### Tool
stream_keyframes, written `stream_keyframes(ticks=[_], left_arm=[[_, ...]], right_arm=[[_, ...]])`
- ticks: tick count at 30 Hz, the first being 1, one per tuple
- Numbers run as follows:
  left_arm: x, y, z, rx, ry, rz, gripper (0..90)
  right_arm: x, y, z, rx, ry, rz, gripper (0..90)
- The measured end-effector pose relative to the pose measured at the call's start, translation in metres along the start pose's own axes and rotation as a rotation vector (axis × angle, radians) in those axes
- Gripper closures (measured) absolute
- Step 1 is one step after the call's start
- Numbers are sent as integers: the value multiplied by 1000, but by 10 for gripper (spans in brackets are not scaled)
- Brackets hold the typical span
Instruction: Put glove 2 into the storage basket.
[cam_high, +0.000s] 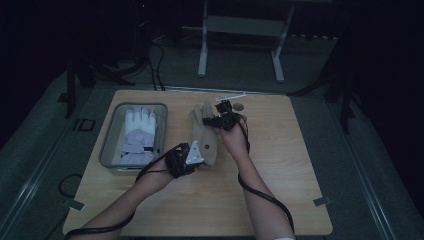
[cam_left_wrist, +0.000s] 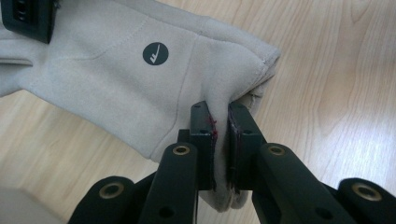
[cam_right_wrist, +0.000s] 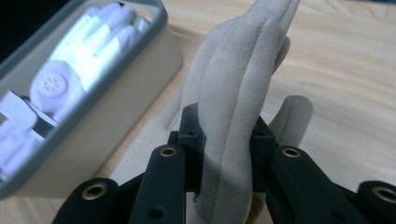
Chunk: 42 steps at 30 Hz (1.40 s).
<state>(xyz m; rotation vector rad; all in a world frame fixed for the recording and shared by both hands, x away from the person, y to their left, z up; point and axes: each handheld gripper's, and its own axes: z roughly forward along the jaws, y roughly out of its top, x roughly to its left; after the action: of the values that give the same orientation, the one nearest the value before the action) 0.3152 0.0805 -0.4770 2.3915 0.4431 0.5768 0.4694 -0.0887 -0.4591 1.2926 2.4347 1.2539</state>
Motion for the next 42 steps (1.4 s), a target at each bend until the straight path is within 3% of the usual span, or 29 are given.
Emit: stream_keyframes(ticks=[12, 23, 33, 42], left_arm=[[16, -17, -29, 49, 57, 12, 829], [34, -43, -56, 58, 101, -39, 830], [50, -74, -80, 102, 131, -91, 830], [60, -100, -91, 155, 151, -126, 830]], right_arm=[[37, 29, 11, -23, 38, -50, 740], [67, 50, 32, -20, 61, -78, 740], [104, 68, 65, -14, 89, -127, 740], [125, 72, 98, 19, 113, -150, 739]])
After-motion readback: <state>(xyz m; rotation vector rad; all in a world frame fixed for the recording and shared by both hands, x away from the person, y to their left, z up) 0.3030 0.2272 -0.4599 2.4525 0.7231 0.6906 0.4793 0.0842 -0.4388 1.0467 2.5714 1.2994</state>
